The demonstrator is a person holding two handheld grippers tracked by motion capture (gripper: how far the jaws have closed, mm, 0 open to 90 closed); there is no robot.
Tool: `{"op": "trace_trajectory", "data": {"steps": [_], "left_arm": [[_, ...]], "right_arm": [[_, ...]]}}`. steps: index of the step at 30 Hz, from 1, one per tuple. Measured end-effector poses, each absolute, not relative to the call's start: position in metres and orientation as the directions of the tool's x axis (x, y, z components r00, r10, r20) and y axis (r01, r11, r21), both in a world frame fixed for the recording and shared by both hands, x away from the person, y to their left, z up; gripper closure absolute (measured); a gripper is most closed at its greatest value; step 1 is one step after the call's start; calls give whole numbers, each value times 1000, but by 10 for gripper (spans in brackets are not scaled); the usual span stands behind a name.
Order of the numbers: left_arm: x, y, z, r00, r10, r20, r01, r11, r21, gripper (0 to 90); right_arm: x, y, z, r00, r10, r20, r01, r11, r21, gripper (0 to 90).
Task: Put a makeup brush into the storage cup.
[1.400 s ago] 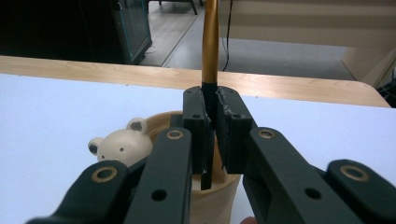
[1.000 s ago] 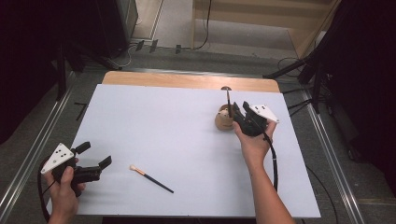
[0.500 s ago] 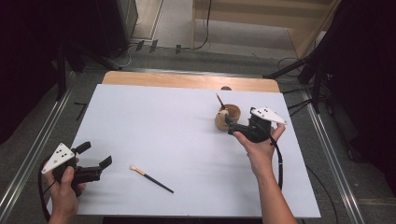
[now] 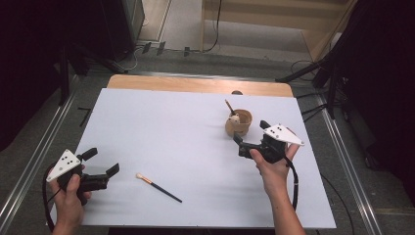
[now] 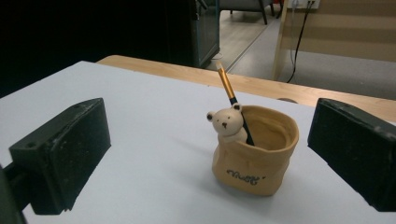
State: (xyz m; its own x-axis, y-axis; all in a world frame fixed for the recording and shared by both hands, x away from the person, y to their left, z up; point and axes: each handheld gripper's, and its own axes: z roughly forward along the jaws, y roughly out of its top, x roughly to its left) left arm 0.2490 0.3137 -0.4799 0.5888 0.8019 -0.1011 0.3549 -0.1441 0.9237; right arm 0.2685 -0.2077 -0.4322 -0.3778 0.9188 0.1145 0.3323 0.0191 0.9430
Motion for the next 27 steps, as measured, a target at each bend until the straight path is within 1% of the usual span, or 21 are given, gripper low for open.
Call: {"op": "trace_trajectory", "data": {"steps": [7, 14, 27], "left_arm": [[250, 309, -481, 591, 802, -89, 357, -161, 920, 0], [248, 309, -480, 593, 801, -85, 353, -163, 921, 0], [247, 312, -478, 591, 802, -93, 350, -151, 924, 0]], "right_arm": [[251, -206, -439, -405, 911, 76, 330, 68, 942, 0], [240, -203, -444, -423, 899, 108, 345, 50, 937, 0], [239, -173, -442, -502, 861, 78, 347, 118, 931, 0]]}}
